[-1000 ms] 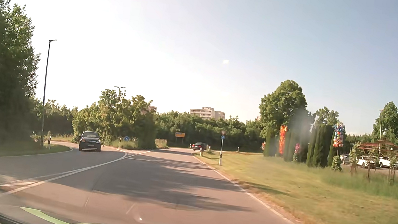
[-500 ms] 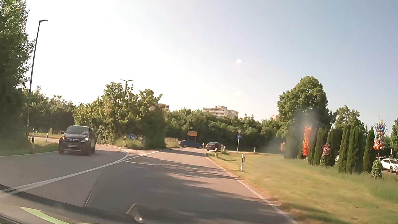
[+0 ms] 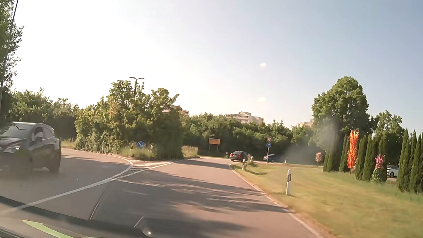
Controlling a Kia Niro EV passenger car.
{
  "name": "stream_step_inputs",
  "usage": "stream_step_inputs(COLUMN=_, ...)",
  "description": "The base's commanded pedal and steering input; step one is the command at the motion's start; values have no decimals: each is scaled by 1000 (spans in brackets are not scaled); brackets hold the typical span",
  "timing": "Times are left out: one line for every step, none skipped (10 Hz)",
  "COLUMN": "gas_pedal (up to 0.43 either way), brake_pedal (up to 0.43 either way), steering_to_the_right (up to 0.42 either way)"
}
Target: Follow the waypoints while adhering to traffic rules and regulations
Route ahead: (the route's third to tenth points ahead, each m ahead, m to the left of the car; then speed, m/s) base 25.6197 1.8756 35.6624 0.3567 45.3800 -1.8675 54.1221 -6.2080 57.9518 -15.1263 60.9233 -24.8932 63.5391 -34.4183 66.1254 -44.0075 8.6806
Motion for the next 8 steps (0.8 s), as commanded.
stream_step_inputs(gas_pedal=0, brake_pedal=0, steering_to_the_right=-25)
stream_step_inputs(gas_pedal=0, brake_pedal=0, steering_to_the_right=-21)
stream_step_inputs(gas_pedal=0, brake_pedal=0, steering_to_the_right=-17)
stream_step_inputs(gas_pedal=0, brake_pedal=0, steering_to_the_right=-13)
stream_step_inputs(gas_pedal=0, brake_pedal=0, steering_to_the_right=-10)
stream_step_inputs(gas_pedal=0, brake_pedal=0, steering_to_the_right=-10)
stream_step_inputs(gas_pedal=0, brake_pedal=6, steering_to_the_right=-10)
stream_step_inputs(gas_pedal=0, brake_pedal=6, steering_to_the_right=-8)
